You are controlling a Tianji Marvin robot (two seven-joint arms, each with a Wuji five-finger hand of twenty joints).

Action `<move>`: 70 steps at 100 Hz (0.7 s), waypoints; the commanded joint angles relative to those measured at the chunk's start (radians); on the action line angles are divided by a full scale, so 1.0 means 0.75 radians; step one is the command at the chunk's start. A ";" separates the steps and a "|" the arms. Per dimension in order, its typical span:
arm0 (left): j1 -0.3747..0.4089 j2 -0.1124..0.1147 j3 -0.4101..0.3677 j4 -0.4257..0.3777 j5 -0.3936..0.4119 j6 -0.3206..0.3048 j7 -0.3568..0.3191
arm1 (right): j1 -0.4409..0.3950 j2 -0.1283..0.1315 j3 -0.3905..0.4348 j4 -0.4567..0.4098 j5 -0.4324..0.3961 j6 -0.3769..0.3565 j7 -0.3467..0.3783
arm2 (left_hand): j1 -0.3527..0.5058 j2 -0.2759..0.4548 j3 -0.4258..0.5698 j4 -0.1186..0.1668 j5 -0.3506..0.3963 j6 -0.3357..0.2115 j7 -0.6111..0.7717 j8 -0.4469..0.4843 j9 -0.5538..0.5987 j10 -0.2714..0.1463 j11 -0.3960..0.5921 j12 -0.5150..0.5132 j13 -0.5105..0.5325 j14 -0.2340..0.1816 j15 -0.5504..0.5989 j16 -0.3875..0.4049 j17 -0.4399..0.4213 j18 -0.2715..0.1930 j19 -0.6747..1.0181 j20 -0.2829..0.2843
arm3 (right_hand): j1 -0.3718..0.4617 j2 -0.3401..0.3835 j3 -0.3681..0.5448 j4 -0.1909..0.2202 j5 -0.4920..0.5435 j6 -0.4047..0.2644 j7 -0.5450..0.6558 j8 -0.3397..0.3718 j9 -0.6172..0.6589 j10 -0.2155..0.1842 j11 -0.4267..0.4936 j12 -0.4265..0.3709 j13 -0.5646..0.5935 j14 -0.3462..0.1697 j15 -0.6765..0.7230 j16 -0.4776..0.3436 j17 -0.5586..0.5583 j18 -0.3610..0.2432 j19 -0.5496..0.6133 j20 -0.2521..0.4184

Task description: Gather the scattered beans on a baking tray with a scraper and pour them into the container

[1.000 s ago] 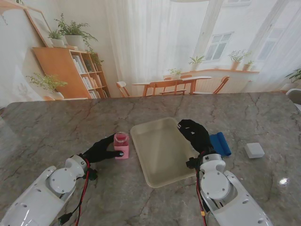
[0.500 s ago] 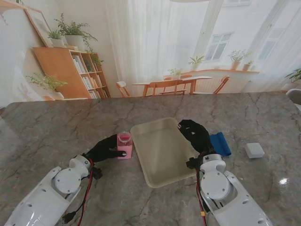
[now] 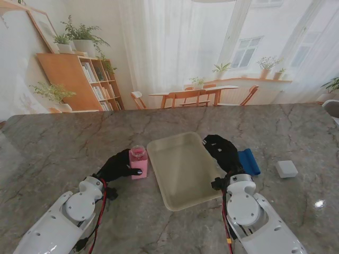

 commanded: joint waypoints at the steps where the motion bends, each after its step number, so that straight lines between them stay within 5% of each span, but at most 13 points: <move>1: 0.015 -0.008 -0.008 -0.027 0.004 0.003 0.016 | -0.008 -0.003 0.003 -0.004 0.000 0.002 0.013 | 0.343 0.192 0.193 0.022 0.116 -0.191 0.549 0.137 0.185 -0.198 0.159 0.130 0.071 -0.057 0.070 0.039 0.008 0.002 0.051 0.032 | 0.014 0.033 -0.018 -0.037 -0.008 -0.035 0.021 -0.028 0.005 -0.029 0.027 0.013 0.008 -0.038 0.016 0.019 -0.005 0.008 0.029 0.017; 44: 0.166 0.011 -0.135 -0.393 0.151 -0.003 0.083 | -0.025 0.007 0.048 -0.061 -0.065 -0.046 -0.003 | 0.339 0.192 0.189 0.022 0.125 -0.173 0.554 0.138 0.222 -0.172 0.202 0.197 0.089 -0.024 0.127 0.115 0.001 0.055 0.105 0.081 | -0.015 0.050 -0.031 -0.033 -0.049 -0.042 -0.022 -0.044 -0.012 -0.038 0.019 0.009 0.008 -0.045 0.014 0.018 -0.002 -0.003 0.030 0.016; 70: 0.186 0.038 -0.110 -0.485 0.207 0.014 -0.003 | -0.064 0.071 0.189 -0.169 -0.221 -0.131 0.169 | 0.332 0.172 0.191 0.023 0.162 -0.174 0.536 0.151 0.262 -0.172 0.210 0.229 0.112 -0.014 0.148 0.144 0.012 0.068 0.111 0.106 | -0.086 0.053 -0.070 -0.020 -0.102 -0.042 -0.133 -0.031 -0.050 -0.039 -0.009 -0.004 -0.013 -0.044 -0.006 0.014 -0.009 -0.009 0.024 0.017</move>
